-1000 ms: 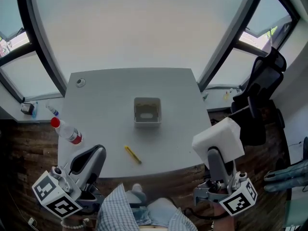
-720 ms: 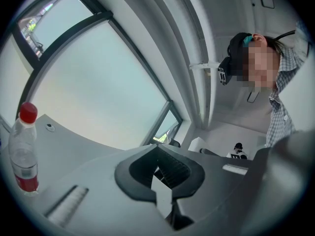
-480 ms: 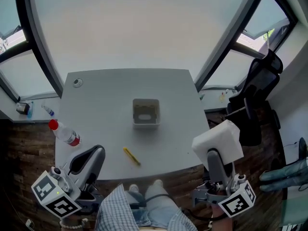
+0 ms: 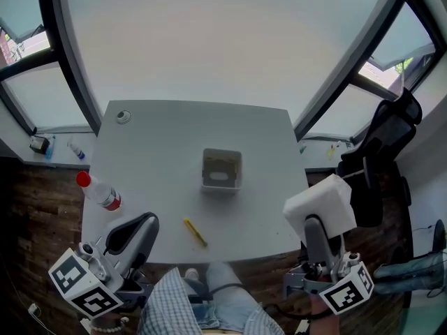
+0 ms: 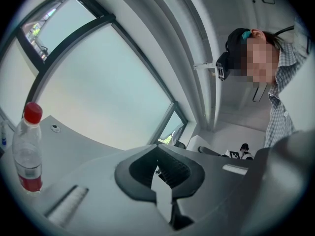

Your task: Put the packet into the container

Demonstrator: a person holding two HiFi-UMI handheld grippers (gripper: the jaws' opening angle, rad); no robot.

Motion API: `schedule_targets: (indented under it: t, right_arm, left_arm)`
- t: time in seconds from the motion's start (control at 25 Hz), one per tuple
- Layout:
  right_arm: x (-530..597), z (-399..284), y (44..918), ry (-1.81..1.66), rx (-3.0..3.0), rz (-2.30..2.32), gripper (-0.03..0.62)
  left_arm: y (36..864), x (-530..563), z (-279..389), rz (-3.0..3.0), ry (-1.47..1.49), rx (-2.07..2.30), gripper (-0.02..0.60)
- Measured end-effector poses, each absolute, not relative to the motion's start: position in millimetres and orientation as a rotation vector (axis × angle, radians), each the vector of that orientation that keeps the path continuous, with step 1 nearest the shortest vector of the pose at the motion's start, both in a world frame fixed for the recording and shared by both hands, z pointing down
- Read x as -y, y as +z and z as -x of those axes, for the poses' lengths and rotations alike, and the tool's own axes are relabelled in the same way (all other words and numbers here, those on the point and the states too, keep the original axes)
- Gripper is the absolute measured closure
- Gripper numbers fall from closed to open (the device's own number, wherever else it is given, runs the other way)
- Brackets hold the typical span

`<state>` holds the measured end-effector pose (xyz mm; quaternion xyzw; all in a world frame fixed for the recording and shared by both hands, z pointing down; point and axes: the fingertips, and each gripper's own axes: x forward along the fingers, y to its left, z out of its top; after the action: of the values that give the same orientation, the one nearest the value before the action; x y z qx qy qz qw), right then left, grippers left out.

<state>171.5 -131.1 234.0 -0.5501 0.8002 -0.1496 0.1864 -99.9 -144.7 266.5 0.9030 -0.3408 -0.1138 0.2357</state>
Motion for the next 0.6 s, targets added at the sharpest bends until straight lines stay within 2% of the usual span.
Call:
schedule_targets:
  t: [0.6]
  right_arm:
    - [198.7, -164.6, 252.0, -0.505, -2.406, 1.486, 0.31]
  left_arm:
    - [275.5, 177.6, 96.1, -2.392, -0.308, 1.064, 0.578]
